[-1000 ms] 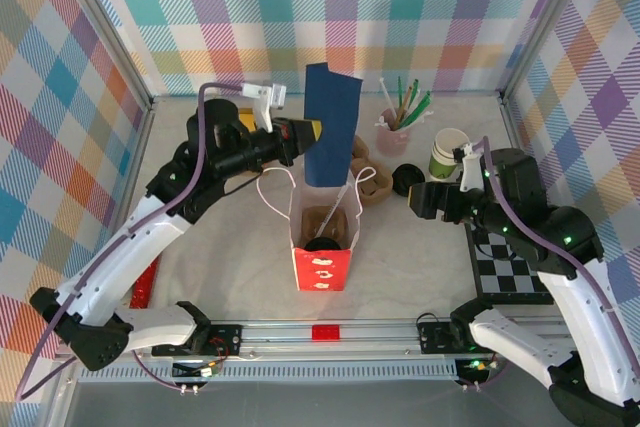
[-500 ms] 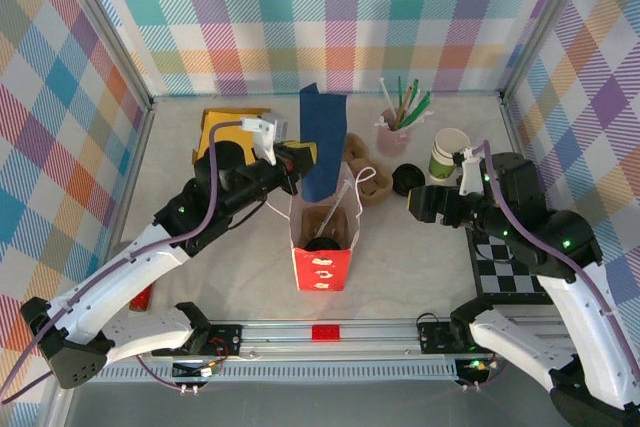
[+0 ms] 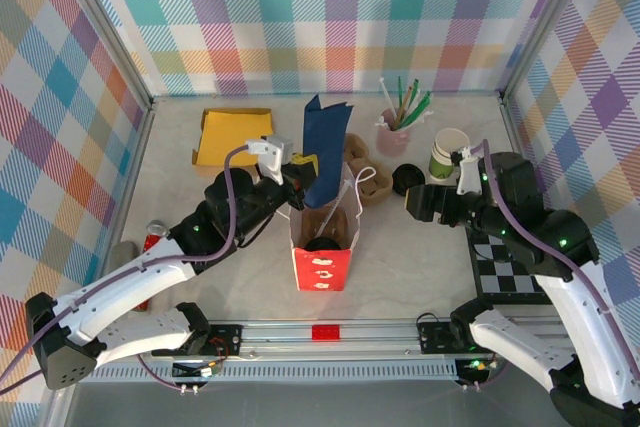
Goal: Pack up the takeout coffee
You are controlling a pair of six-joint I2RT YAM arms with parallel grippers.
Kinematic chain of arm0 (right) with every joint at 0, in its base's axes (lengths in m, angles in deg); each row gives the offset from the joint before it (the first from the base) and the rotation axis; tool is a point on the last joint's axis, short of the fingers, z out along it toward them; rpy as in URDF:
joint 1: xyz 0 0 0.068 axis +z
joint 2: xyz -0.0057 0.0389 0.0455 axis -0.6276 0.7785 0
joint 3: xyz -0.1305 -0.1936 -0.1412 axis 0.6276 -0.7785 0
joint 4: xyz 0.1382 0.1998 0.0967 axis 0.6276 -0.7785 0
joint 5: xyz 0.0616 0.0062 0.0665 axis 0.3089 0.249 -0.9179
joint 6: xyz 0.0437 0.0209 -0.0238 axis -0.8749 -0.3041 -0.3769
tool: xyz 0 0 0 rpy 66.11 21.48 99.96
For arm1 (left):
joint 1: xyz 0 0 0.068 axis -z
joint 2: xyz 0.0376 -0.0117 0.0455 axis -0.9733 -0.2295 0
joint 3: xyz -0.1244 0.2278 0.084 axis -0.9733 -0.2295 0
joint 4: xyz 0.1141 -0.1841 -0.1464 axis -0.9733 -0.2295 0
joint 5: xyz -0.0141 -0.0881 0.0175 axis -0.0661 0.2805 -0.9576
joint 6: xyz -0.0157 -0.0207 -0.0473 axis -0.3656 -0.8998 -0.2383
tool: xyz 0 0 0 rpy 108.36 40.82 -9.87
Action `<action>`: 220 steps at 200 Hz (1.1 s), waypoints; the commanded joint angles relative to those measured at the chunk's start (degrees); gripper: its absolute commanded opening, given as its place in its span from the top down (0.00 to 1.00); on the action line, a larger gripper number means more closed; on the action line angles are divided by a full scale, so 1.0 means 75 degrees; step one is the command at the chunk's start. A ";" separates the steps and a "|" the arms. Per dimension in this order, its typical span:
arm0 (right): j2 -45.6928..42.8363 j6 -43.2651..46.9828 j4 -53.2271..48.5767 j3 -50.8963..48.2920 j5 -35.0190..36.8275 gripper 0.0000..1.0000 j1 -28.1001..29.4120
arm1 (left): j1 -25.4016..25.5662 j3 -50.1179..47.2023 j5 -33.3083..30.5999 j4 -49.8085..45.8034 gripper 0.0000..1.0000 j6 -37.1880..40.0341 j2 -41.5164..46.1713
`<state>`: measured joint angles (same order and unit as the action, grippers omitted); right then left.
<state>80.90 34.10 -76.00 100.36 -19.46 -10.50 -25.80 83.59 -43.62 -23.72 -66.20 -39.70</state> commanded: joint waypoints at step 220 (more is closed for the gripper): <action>0.0037 -0.0178 0.0751 -0.0272 -0.0604 0.20 -0.0064 | 0.0427 -0.1748 -0.1217 0.3652 1.00 0.1624 -0.0176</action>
<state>81.67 33.27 -72.39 99.00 -23.06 -10.50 -23.17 71.31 -51.89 -0.44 -54.62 -40.51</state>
